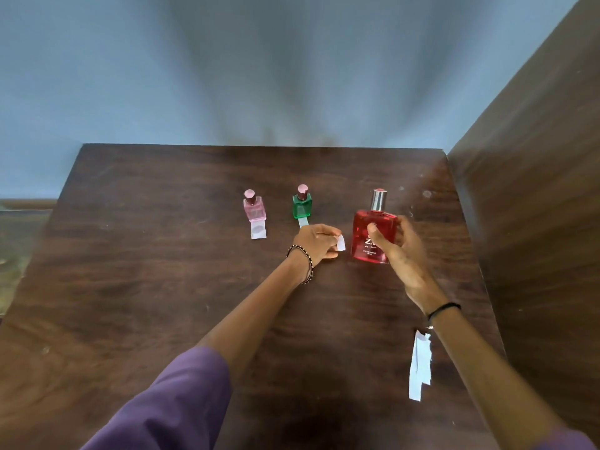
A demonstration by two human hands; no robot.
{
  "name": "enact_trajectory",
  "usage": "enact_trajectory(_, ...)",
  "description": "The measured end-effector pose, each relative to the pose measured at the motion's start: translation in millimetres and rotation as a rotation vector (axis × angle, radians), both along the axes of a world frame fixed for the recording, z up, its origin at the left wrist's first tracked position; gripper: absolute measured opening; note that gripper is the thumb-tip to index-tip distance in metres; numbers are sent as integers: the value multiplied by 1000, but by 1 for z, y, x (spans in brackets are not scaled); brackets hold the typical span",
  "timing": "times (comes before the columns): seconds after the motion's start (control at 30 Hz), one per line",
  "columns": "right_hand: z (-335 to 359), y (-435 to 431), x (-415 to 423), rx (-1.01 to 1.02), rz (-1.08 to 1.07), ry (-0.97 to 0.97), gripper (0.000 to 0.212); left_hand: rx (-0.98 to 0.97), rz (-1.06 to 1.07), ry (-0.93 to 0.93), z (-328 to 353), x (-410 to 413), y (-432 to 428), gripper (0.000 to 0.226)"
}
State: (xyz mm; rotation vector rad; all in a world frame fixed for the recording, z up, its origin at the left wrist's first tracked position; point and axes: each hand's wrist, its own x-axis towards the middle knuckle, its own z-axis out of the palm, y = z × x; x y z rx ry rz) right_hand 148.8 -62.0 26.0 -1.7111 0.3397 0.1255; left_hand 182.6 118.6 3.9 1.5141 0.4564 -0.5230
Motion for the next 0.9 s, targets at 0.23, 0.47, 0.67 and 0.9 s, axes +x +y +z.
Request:
enact_trajectory(0.23,2,3,51,-113,132,-61,46,38,71,-25,-10,17,-13,31)
enact_trajectory(0.47,1,-3,81,-244,326,-98,45,93,106,-45,-14,29,-25,28)
enact_trajectory(0.67,-1,-9,88,-253,407,-82,41,121,207,-98,-13,38,-41,26)
enact_trajectory(0.9,2,-8,95,-269,459,-44,40,218,187,-90,-10,45,-45,27)
